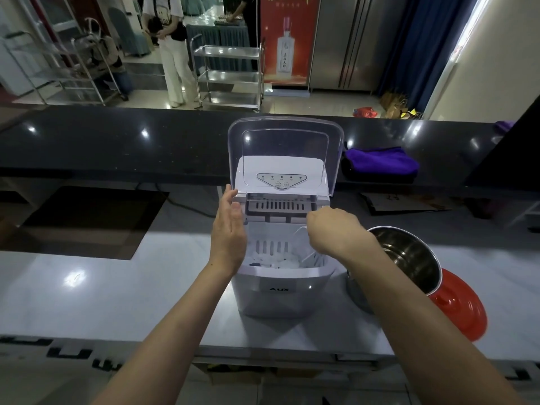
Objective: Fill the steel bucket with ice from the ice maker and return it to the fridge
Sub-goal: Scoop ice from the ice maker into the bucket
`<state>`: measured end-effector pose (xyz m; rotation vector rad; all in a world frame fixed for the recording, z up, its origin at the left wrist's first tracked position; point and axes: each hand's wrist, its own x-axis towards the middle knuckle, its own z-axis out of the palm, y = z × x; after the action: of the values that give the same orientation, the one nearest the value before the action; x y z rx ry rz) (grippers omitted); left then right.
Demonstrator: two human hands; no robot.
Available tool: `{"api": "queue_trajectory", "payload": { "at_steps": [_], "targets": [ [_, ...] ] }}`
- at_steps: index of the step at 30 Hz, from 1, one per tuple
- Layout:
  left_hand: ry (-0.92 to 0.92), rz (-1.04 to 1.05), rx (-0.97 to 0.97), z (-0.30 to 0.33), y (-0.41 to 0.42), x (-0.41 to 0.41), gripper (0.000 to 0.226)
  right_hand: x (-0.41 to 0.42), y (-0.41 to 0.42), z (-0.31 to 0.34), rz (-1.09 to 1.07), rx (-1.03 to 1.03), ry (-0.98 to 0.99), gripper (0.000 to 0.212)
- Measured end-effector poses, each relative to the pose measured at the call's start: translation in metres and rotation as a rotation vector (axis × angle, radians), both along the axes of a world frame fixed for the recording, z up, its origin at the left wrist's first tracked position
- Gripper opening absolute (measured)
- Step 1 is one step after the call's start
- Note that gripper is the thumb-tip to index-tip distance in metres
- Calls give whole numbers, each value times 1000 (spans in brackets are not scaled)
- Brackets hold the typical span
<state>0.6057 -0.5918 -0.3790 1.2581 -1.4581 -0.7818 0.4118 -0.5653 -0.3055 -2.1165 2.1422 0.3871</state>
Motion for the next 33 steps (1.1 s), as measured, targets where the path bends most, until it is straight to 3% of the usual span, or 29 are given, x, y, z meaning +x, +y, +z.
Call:
{"api": "queue_trajectory", "payload": {
  "at_steps": [14, 19, 22, 25, 33],
  "targets": [
    [12, 40, -2, -11, -6, 3, 49, 38, -6, -18, 54, 83, -19, 31],
    [19, 50, -11, -12, -6, 2, 52, 38, -11, -24, 50, 111, -38, 15],
    [30, 61, -10, -12, -6, 2, 58, 41, -14, -34, 39, 163, -92, 22],
    [42, 72, 5, -16, -8, 3, 64, 45, -14, -42, 33, 196, -147, 12],
    [44, 99, 8, -15, -8, 4, 59, 45, -18, -57, -91, 274, -335, 19]
  ]
}}
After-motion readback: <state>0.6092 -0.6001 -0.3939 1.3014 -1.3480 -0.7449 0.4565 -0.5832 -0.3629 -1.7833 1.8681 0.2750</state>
